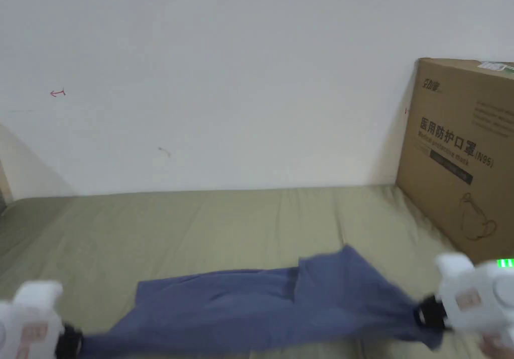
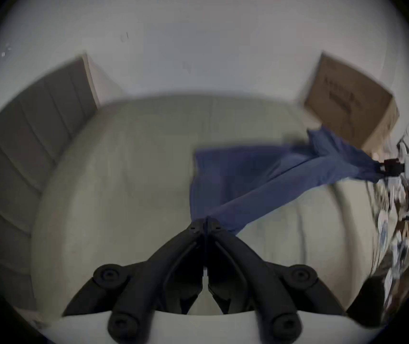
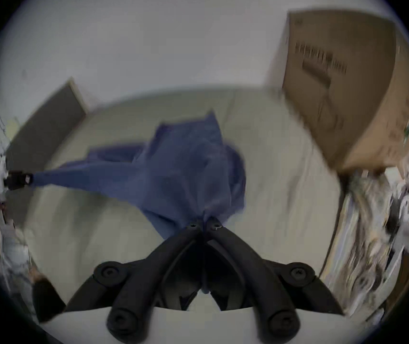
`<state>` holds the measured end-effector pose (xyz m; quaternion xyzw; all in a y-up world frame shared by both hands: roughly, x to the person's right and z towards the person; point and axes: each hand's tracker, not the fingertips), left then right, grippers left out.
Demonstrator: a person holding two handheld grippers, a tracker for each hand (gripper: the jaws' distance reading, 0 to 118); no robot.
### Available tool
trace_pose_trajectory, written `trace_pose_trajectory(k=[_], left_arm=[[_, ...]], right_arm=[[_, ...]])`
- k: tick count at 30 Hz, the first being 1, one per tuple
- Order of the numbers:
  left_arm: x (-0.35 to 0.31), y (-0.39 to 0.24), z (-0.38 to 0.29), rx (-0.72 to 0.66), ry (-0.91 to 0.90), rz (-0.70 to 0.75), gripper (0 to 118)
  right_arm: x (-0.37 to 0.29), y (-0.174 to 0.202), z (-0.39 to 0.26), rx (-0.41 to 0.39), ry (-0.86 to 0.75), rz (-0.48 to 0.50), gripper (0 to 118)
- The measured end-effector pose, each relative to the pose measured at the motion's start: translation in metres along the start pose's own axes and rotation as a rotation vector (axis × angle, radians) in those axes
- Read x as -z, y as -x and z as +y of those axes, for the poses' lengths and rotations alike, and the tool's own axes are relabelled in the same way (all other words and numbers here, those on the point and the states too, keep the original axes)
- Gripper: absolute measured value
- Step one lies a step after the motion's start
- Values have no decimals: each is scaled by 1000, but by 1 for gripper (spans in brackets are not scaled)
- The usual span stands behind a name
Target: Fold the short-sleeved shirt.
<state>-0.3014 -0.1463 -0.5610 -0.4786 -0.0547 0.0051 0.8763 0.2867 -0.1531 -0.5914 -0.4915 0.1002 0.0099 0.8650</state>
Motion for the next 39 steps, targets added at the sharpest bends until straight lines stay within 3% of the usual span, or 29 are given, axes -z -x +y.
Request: trace_pose_trajectory(k=[5,11,17,23,25,26,27,28,29,30,33,37,38,39], left_arm=[[8,4,-111,59,201,-31,0],[-51,13,-161,71,187,-37,0],[-94,11,-170,41,164,-73,0],[-78,-5,-181,65,195,-71,0],[-75,-5,-181,71,184,-83,2],[-74,-5,-181,60,178,-90,19],[-75,-4,-181,30,166,-106,45],[-77,-3,-181,9,155,-123,80],[-78,-4,-180,4,151,-125,115],[-82,-8,-179,3,145,-135,118],[-99,-18,-165,7,60,-137,118],[-117,-48,-140,36,-55,-116,118],[-118,-56,-129,46,-77,-87,115],[-118,-64,-121,59,-87,-78,105]], right_arm=[[-3,-11,-119,54,136,63,1],[-62,-19,-191,45,149,63,1],[-96,-20,-218,61,188,46,1],[-81,-6,-223,84,214,7,1],[-79,-2,-223,45,201,-19,11],[-80,0,-222,33,195,-26,47],[-82,0,-222,28,189,-45,87],[-83,2,-222,33,182,-51,117],[-87,3,-221,38,176,-41,115],[-99,5,-214,76,96,6,112],[-122,5,-203,128,1,-32,112],[-138,21,-171,135,-126,-19,113],[-139,24,-161,143,-136,2,105],[-140,29,-153,150,-158,14,88]])
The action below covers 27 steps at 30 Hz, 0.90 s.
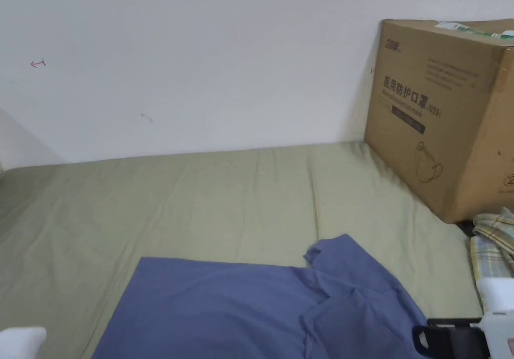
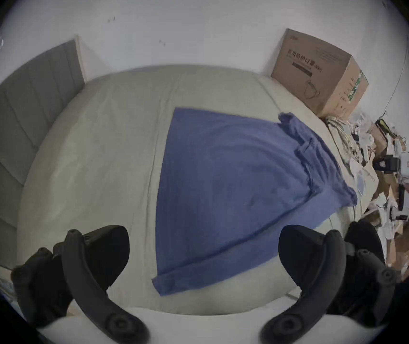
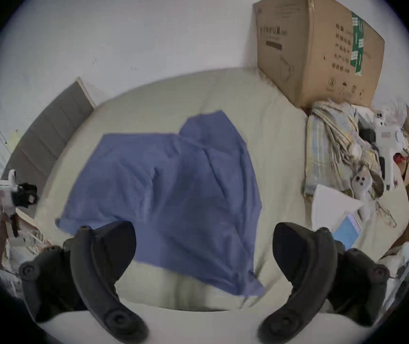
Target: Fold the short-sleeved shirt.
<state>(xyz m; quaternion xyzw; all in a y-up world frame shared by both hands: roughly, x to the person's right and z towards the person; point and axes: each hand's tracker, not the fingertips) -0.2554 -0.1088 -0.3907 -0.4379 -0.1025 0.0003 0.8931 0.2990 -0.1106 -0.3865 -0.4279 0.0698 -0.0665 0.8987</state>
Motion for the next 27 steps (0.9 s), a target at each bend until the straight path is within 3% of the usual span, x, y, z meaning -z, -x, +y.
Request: trace_pose_trajectory(k=[2,3,4,5,9,12,16,17,19,20,22,27], left_arm=[[3,-12,22,2,-23,-56,47],[13,-6,31,-11,-36,-94,30],[24,-8,43,-10,-28,-93,30],[33,-12,53,-8,-38,-70,0],[89,1,105,-1,4,-79,0],[156,23,151,21,70,54,0],[237,59,196,-28,124,13,0],[251,63,202,-28,130,14,23],[280,72,210,-11,126,87,94],[293,78,213,-18,137,94,118],[310,87,221,-15,98,95,118],[345,85,211,10,214,106,114]], right_arm=[[6,9,16,17,-58,38,26],[11,11,23,17,-74,42,12],[19,14,29,9,-69,34,12],[26,17,35,-2,-87,22,0],[55,19,60,5,-69,69,0],[70,20,73,-4,-63,79,0],[95,15,82,-12,-13,58,0],[101,12,83,-6,-5,55,0],[112,6,83,34,12,59,0],[119,-2,85,66,26,69,0],[131,-10,86,112,43,81,0],[161,-19,87,116,70,38,0]])
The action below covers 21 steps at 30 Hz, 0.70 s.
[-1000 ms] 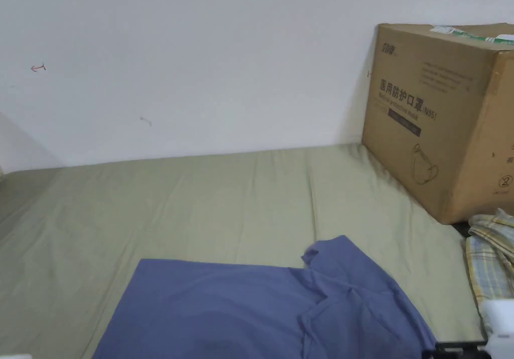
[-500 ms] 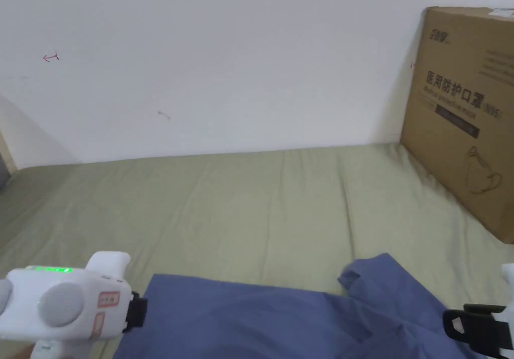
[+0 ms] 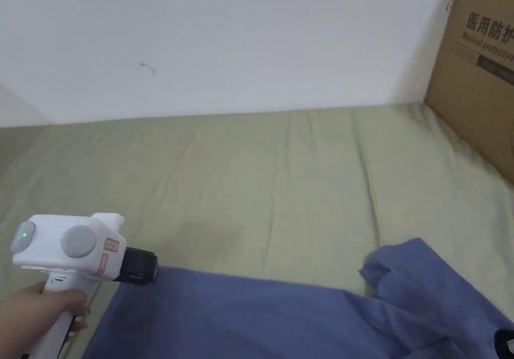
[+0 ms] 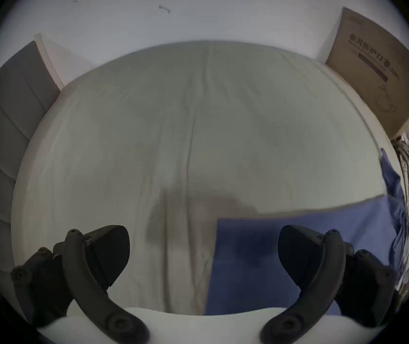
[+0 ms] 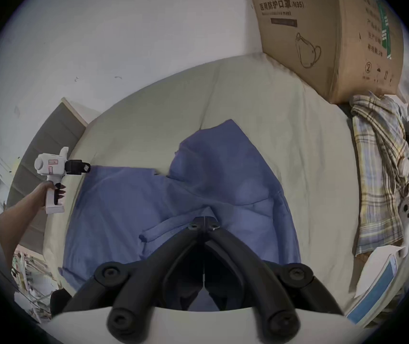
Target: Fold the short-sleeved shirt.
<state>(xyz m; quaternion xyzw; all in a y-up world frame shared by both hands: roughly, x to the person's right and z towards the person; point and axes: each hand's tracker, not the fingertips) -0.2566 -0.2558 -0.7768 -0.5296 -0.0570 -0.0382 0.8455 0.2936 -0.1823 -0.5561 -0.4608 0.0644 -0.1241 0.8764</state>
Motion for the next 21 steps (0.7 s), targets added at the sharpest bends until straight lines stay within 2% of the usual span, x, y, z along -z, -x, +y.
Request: trace_pose_trajectory(k=[2,3,4,5,6,7,8,11,14,15,16,17,18,21], left_arm=[[2,-13,-7,55,79,-61,99],[-4,-23,-13,67,73,-54,79],[-10,-21,-12,77,-16,11,53],[-19,-25,-14,83,-43,-66,34],[-24,-30,-17,104,-48,-79,23],[-31,-34,-20,133,-54,-57,23],[-38,-32,-22,152,-67,-36,0],[-55,-26,-20,82,-77,-70,0],[-75,-18,-20,1,-115,-122,0],[-79,-16,-19,-11,-111,-141,0],[-85,-14,-19,-12,-121,-133,0],[-89,-13,-19,-13,-125,-134,0],[-93,-12,-19,-8,-129,-141,0],[-102,-11,-23,2,-145,-141,0]], right_arm=[[8,-3,1,15,9,-6,0],[10,-4,1,26,11,-3,0],[12,-5,1,34,12,3,0],[13,-5,1,33,11,5,0],[14,-5,2,27,10,6,0],[16,-5,3,7,5,4,0],[17,-5,7,-11,-1,4,0],[25,-9,28,-44,-20,29,0],[38,-18,62,-35,-51,45,0],[46,-22,73,-35,-52,43,6],[56,-27,84,-41,-57,36,38],[68,-33,96,-45,-18,-10,99],[80,-36,102,-29,18,-53,118],[105,-54,118,0,70,-104,114]])
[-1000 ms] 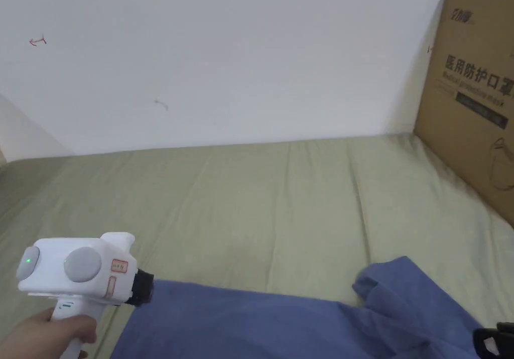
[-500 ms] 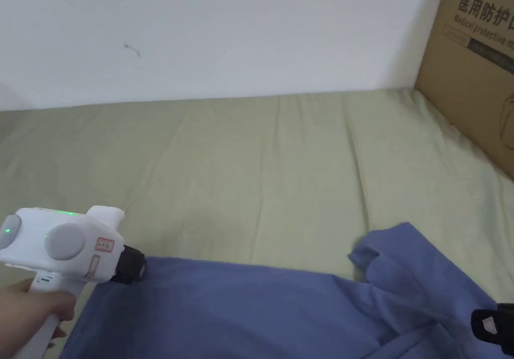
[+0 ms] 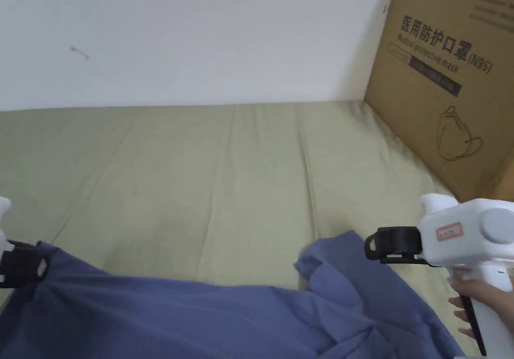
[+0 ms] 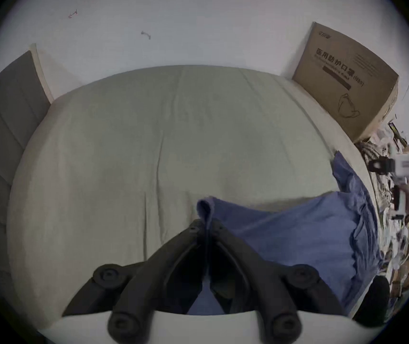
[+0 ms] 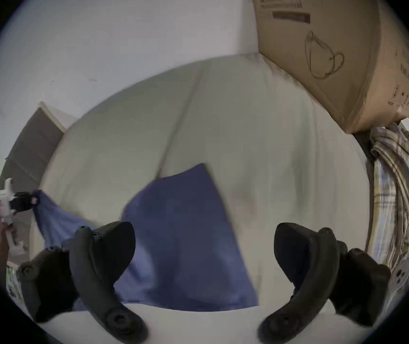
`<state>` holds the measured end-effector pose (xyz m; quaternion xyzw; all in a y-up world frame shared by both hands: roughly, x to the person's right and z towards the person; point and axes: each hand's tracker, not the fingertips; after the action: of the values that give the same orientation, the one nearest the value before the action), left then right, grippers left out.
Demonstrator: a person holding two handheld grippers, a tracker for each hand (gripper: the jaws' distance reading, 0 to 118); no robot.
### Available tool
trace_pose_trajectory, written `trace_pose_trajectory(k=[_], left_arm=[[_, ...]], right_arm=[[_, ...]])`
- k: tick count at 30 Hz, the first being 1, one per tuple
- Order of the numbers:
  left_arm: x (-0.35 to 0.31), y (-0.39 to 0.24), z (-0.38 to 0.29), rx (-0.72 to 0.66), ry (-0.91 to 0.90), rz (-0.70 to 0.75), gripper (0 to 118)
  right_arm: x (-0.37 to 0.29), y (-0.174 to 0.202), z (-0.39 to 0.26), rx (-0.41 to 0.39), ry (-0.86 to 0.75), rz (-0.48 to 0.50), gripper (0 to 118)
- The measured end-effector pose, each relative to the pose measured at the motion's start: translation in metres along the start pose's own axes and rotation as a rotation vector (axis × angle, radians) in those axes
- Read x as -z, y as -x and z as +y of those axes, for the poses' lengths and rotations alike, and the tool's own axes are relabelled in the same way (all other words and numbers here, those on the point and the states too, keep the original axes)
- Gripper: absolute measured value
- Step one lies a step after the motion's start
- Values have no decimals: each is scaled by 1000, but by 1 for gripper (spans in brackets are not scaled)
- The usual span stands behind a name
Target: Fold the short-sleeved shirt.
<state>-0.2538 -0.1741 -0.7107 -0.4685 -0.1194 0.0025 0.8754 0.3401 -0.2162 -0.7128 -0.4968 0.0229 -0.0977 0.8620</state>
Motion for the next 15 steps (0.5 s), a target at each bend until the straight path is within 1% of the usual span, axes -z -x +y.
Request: trace_pose_trajectory(k=[2,3,4,5,6,7,8,9,10,11,12,13,14,15], left_arm=[[-1,1,0,2,4,-2,0],[0,2,-2,8,8,1,0],[1,2,-3,17,11,9,0],[2,2,-5,24,17,17,0],[3,2,-6,26,24,21,0],[3,2,-9,24,26,22,0],[3,2,-12,21,29,22,0],[3,2,-14,18,31,24,0],[1,2,-16,15,30,27,0],[-3,3,-20,8,28,28,0],[-7,3,-22,-2,24,25,0],[-12,4,-24,-16,20,19,0],[-21,3,-27,-31,9,16,0],[-30,3,-31,-48,-11,10,0]], right_arm=[[20,-7,4,8,65,-55,114],[28,-8,4,-7,90,-81,113],[46,-15,1,-36,129,-99,109],[56,-15,-1,-82,161,-109,99],[61,-9,-3,-133,184,-127,98],[63,-3,-5,-206,188,-199,93],[52,10,-9,-259,145,-191,67],[45,13,-7,-254,130,-155,29],[39,17,-7,-255,116,-148,0],[32,20,-6,-263,96,-144,0],[21,23,-6,-255,103,-137,0],[12,23,-5,-249,71,-93,0],[-2,24,-5,-222,34,-60,0],[-15,24,-6,-204,-2,-49,0]])
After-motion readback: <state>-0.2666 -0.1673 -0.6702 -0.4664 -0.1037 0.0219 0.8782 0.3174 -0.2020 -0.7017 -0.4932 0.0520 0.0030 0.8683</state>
